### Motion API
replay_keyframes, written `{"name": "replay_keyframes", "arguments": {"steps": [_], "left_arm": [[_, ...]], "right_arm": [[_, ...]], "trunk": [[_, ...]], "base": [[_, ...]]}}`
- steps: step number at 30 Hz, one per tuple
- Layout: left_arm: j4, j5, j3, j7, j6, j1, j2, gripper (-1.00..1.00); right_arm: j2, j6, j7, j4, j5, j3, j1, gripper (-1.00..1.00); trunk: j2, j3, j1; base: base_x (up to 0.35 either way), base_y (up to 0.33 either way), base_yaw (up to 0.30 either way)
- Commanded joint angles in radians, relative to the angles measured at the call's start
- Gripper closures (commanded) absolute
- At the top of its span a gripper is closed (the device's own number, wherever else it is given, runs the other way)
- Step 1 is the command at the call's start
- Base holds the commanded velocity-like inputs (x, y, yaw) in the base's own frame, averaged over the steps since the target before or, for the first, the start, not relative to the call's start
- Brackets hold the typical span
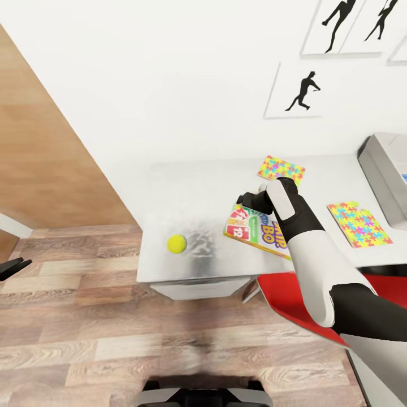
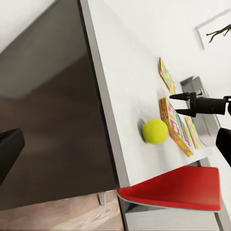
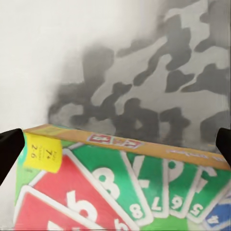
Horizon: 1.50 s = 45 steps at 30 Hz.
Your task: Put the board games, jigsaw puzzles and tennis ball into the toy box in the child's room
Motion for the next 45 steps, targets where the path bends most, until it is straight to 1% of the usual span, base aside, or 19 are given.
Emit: {"name": "replay_keyframes", "arguments": {"steps": [1,26,45], "left_arm": [[0.0,-0.001,0.0,-0.004,0.011,-0.001,0.0,-1.0],[0.0,0.0,0.0,-0.004,0.011,-0.001,0.001,-1.0],[0.0,0.0,0.0,-0.004,0.011,-0.001,0.001,-1.0]], "right_arm": [[0.0,0.001,-0.01,-0.001,-0.012,0.002,-0.001,-1.0],[0.001,0.008,-0.012,-0.007,-0.012,0.002,-0.001,-1.0],[-0.001,0.006,-0.012,-0.007,-0.012,0.002,-0.001,-1.0]], "trunk": [[-0.001,-0.001,0.0],[-0.001,-0.001,0.0],[-0.001,-0.001,0.0]], "base": [[-0.121,0.022,0.0],[-0.108,0.042,0.0],[-0.041,0.0,0.0]]}}
